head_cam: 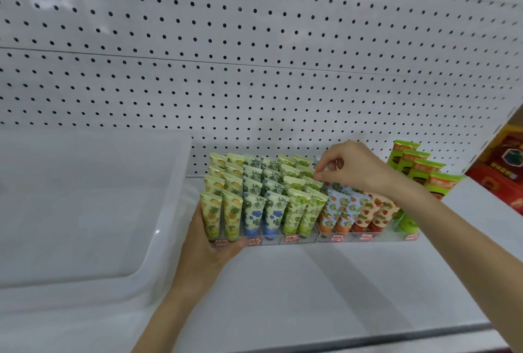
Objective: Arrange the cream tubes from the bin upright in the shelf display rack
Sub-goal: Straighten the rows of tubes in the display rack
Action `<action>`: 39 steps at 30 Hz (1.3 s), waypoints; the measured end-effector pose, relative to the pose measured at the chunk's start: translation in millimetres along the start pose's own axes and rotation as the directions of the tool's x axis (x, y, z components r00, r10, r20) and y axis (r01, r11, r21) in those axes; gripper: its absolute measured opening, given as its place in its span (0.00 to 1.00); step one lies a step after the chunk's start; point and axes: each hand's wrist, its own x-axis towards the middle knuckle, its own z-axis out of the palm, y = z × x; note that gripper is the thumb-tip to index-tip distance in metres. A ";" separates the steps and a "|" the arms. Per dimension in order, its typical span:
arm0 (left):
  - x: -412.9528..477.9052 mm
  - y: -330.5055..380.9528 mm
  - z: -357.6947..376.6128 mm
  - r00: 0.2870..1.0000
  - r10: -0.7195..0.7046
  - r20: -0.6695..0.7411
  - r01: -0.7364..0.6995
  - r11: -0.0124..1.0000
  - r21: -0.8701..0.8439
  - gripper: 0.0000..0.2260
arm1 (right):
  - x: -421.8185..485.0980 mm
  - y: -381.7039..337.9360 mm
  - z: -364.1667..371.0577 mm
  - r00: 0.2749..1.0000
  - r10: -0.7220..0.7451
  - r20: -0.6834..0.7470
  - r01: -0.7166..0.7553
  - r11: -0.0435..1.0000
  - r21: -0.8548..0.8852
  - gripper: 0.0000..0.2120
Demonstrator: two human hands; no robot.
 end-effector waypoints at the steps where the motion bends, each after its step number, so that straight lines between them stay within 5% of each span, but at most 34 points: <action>1: -0.2 -1.0 0.4 1.000 0.002 -0.010 -0.002 1.000 0.003 0.40 | 0.9 0.6 1.6 1.000 -0.007 -0.002 0.007 1.000 0.003 0.03; 8: -2.0 -1.3 1.7 0.998 0.037 -0.040 -0.035 0.998 0.054 0.38 | 3.3 -4.7 14.0 0.995 -0.098 -0.030 0.099 0.995 0.033 0.02; 39: 0.4 -7.8 0.1 0.999 -0.002 -0.035 0.001 1.000 -0.023 0.42 | 4.1 -16.2 16.6 0.995 -0.042 -0.093 0.036 0.997 -0.061 0.07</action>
